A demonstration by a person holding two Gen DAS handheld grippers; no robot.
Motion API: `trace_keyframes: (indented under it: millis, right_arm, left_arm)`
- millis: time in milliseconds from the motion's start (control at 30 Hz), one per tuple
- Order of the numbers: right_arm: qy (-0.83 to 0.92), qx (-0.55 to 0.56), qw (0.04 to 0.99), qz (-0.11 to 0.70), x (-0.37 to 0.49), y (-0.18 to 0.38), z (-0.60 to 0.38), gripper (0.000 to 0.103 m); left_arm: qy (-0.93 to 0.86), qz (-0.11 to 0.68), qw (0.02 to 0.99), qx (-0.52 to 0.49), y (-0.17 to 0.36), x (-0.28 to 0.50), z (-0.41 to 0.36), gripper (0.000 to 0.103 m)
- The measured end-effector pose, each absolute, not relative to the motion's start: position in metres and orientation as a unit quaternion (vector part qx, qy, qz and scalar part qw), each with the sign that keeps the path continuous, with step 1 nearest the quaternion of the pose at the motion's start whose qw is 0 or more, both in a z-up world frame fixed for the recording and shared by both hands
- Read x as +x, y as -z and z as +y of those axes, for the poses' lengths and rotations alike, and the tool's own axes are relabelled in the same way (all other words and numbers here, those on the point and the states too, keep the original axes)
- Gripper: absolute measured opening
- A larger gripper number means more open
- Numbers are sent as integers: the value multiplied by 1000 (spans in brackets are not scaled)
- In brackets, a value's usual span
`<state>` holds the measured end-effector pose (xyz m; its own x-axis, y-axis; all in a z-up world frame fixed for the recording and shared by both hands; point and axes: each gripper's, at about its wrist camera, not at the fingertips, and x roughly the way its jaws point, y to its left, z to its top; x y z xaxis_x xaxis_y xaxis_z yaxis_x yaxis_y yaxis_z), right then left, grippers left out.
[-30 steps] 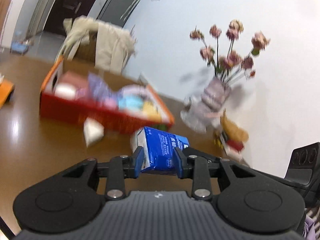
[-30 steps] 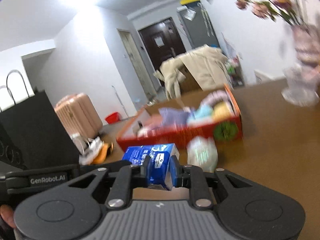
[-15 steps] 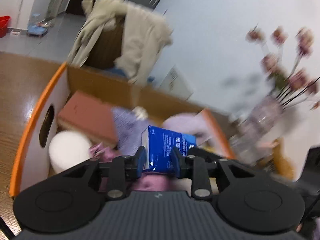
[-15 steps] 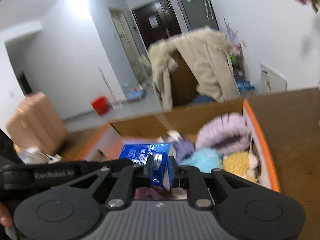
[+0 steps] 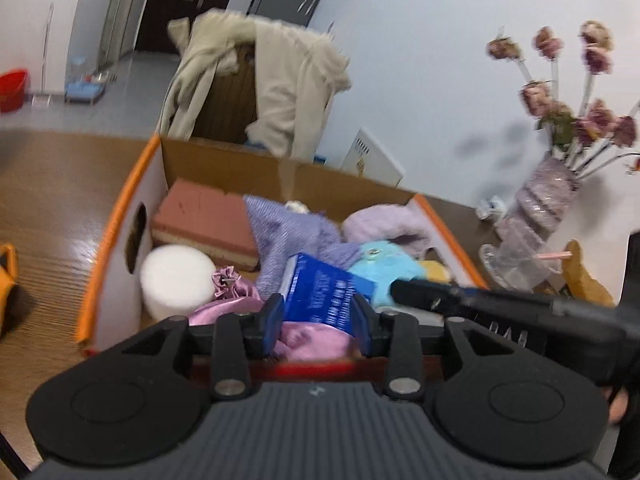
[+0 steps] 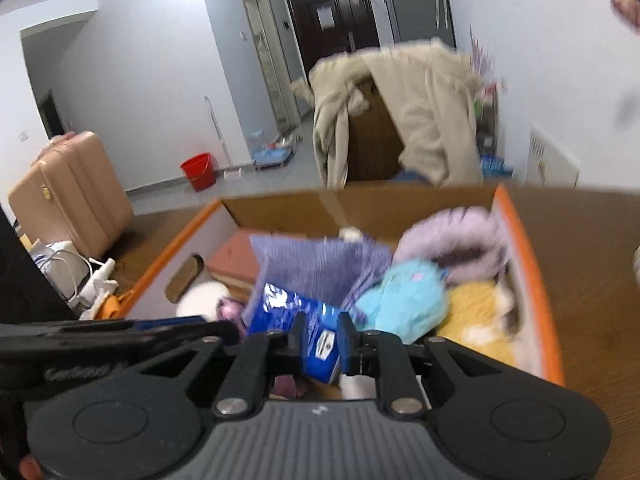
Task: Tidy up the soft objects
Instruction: 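Carry the tissue pack into the box and open both grippers, then move both grippers back toward the white sponge wedge and plastic ball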
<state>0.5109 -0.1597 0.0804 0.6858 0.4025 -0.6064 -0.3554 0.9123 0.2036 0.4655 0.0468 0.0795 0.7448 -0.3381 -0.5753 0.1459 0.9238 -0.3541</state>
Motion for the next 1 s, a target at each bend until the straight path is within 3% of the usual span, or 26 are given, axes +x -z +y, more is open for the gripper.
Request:
trace_keyframes:
  millis: [67,133,267,333,433,533,633,767,833,1000]
  right_arm:
    - [-201,24,926,317,495,-100,-166,18]
    - [-197,17,934,299,476,-121,-175,24]
    - [-180,0,949,258,433,-151,-186,29]
    - [-175,-11,957,231,402,-162,-189,39]
    - [-169,-26,966,194,356,-168,-193,52]
    - [-174,-33,971,160,306,-160,-192,63]
    - [-183,-42,973,132,260,-144,-189,75]
    - [-177,-36,976,119,202,-115,-186,80]
    - [-176,-20,976,125,181,-101,-187,87]
    - [-186,-20,967,176,158,-70,-186,87]
  left_arm:
    - [135,314,930,-134,-94,446,48,39]
    - [140,293,938,-117,-107,424,49,50]
    - [125,261,954,-72,-128,379,53,52]
    - [116,242,962,-52,-134,354,54,63]
    - [113,220,969,-18,-133,309,52,71]
    - [100,198,975,6,-121,259,47,84]
    - [100,192,976,-2,-103,213,49,89]
    - [82,194,977,-32,-80,161,59,94]
    - [80,198,976,-38,-73,142,64,96]
    - [67,182,981,-14,-71,122,72,98]
